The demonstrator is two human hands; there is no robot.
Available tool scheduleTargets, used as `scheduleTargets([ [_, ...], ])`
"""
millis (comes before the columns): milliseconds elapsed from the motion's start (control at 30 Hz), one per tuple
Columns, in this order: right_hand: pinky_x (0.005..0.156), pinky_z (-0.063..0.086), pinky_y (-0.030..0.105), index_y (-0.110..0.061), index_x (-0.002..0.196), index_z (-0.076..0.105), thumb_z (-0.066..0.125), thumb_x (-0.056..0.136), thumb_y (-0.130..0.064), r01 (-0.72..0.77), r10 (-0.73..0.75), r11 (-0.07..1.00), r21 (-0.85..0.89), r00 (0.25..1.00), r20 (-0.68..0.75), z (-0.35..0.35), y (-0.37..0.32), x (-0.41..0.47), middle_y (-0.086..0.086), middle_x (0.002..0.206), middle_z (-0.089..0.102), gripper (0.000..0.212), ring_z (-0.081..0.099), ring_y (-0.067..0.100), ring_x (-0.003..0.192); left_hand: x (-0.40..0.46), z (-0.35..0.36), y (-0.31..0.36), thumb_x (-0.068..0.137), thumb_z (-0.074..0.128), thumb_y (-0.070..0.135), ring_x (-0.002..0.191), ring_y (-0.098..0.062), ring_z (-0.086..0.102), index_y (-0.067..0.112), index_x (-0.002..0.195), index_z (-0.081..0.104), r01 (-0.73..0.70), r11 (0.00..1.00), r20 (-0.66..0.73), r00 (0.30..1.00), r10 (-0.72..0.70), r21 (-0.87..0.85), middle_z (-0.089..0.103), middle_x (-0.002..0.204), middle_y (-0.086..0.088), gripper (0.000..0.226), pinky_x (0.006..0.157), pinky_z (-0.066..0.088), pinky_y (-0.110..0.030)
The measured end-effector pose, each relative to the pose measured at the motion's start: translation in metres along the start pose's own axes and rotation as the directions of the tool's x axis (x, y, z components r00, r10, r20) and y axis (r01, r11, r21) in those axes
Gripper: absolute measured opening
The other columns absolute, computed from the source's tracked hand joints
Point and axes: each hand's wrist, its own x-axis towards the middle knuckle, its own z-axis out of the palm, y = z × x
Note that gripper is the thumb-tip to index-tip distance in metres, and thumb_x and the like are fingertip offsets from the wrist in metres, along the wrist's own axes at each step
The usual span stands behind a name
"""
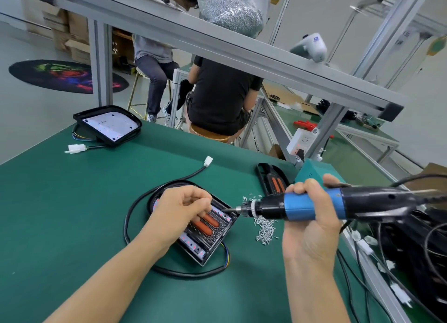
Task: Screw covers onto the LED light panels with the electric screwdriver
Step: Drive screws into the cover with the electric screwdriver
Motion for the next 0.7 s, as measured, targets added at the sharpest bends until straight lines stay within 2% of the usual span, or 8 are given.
scheduleTargets([
  [167,0.077,0.045,0.03,-0.017,0.099,0.053,0.064,0.072,-0.001,0.012,-0.007,0.988,-0.157,0.999,0.036,-0.001,0.015,0.012,-0.001,0.069,0.054,0.033,0.053,0.017,0.065,0.005,0.011,-0.009,0.09,0.058,0.003,0.057,-0.025,0.069,0.005,0.079,0.063,-0.045,0.995,-0.047,0.998,0.049,0.085,0.061,0.07,-0.007,0.013,0.047,0.057,-0.037],
  [267,0.071,0.047,0.028,-0.018,0.097,0.055,0.065,0.071,0.0,0.018,-0.005,0.975,-0.221,0.998,0.059,0.0,0.022,0.015,-0.001,0.069,0.055,0.033,0.051,0.019,0.066,0.009,0.016,-0.017,0.091,0.057,0.006,0.056,-0.022,0.069,0.012,0.078,0.062,-0.074,0.969,-0.041,0.995,0.086,0.234,0.062,0.067,0.001,0.015,0.05,0.057,-0.042],
  [400,0.068,0.049,0.024,-0.019,0.095,0.056,0.065,0.072,0.001,0.041,-0.023,0.968,-0.246,0.997,0.077,0.0,0.027,0.016,-0.001,0.067,0.055,0.031,0.051,0.018,0.065,0.012,0.019,-0.022,0.091,0.057,0.009,0.052,-0.016,0.067,0.021,0.076,0.061,-0.108,0.914,-0.025,0.991,0.128,0.391,0.062,0.069,0.004,0.02,0.052,0.057,-0.039],
  [467,0.068,0.05,0.024,-0.021,0.089,0.058,0.065,0.072,0.001,0.039,-0.02,0.967,-0.251,0.997,0.075,0.0,0.028,0.017,-0.001,0.067,0.054,0.029,0.052,0.019,0.065,0.012,0.019,-0.024,0.091,0.056,0.009,0.051,-0.015,0.067,0.021,0.075,0.061,-0.116,0.907,-0.029,0.99,0.14,0.406,0.061,0.068,0.005,0.02,0.051,0.057,-0.038],
  [600,0.074,0.05,0.028,-0.027,0.066,0.062,0.066,0.072,-0.001,0.042,-0.02,0.952,-0.303,0.997,0.076,0.0,0.029,0.018,0.0,0.07,0.054,0.027,0.051,0.021,0.068,0.012,0.019,-0.024,0.091,0.056,0.009,0.052,-0.012,0.067,0.02,0.077,0.061,-0.111,0.906,-0.033,0.99,0.136,0.409,0.061,0.074,0.001,0.019,0.05,0.056,-0.035],
  [700,0.073,0.048,0.027,-0.026,0.062,0.06,0.066,0.072,-0.002,0.041,-0.014,0.944,-0.328,0.996,0.084,0.002,0.03,0.018,-0.002,0.069,0.053,0.027,0.05,0.02,0.069,0.012,0.02,-0.024,0.092,0.056,0.008,0.052,-0.011,0.067,0.018,0.078,0.061,-0.107,0.908,-0.035,0.991,0.132,0.405,0.061,0.075,-0.001,0.018,0.049,0.056,-0.032],
])
